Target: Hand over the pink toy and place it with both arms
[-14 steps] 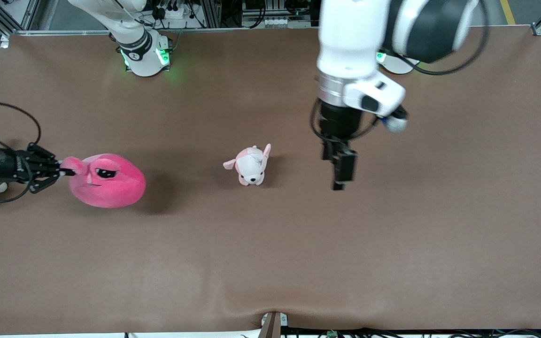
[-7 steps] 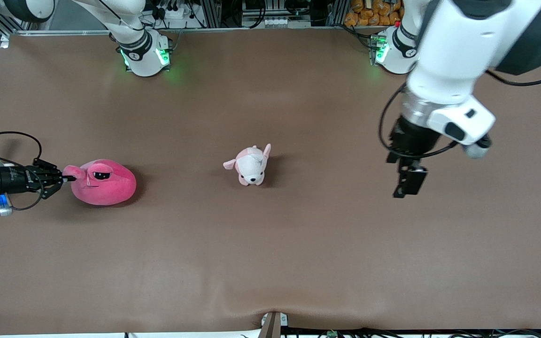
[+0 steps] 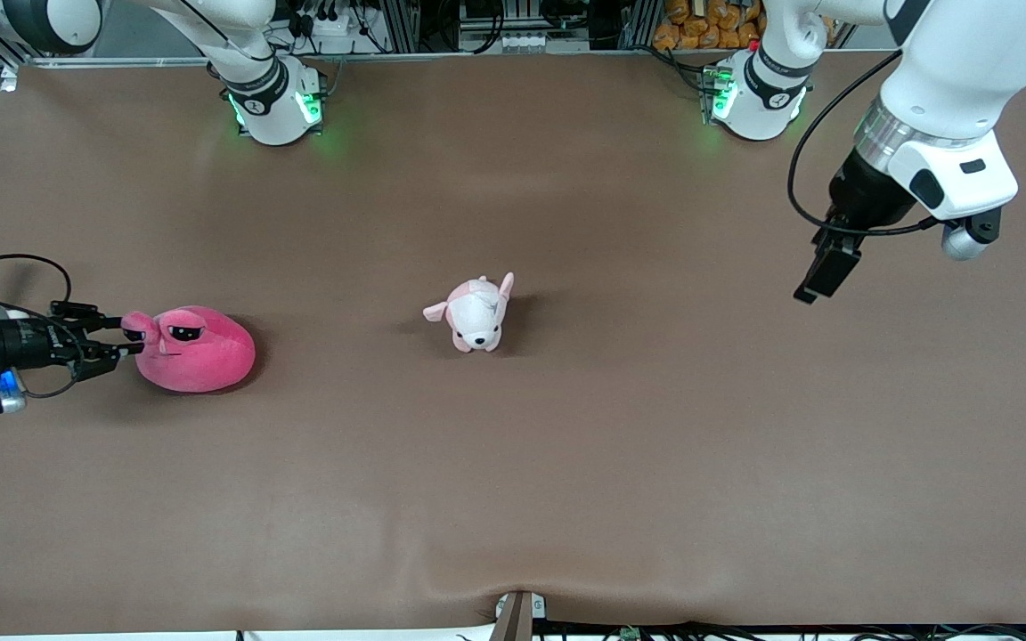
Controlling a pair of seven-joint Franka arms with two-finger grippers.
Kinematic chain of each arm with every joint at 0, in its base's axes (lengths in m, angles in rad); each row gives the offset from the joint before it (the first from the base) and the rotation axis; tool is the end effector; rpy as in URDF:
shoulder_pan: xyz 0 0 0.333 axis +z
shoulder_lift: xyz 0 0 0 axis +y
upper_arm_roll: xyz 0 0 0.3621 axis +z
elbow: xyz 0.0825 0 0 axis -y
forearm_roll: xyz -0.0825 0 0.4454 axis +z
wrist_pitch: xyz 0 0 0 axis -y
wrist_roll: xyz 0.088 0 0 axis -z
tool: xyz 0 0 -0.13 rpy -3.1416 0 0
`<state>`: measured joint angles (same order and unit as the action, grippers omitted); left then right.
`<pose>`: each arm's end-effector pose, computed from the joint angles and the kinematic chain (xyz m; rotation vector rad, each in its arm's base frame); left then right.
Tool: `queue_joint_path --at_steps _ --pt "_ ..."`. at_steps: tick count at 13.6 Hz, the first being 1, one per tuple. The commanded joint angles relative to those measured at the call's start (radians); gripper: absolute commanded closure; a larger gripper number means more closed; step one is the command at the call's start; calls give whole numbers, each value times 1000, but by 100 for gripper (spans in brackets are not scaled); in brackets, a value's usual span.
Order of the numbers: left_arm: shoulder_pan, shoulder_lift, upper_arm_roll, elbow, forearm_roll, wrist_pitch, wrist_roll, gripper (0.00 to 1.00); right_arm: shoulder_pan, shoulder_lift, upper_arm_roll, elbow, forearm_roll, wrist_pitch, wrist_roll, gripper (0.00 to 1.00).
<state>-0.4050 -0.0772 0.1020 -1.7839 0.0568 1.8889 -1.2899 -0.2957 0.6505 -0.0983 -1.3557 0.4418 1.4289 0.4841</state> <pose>0.5911 -0.1770 0.6097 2.6819 1.4210 0.2452 0.7031 -0.2124 0.3116 -2.3813 1.2142 0.8098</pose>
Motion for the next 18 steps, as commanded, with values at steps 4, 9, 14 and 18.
queue_joint_path --at_steps 4,9,14,18 --pt "158 -47 -8 -28 -45 -140 455 0 139 -25 3 275 -271 -134 -30 0" --pt "199 -53 -2 -12 -43 -266 883 0 141 -224 20 282 -247 -220 -386 0" --pt "288 -49 1 40 -40 -378 1256 0 148 -366 15 296 -304 -291 -559 0" --pt "385 -49 -1 50 -40 -389 1376 0 251 -533 15 131 -403 -245 -550 0"
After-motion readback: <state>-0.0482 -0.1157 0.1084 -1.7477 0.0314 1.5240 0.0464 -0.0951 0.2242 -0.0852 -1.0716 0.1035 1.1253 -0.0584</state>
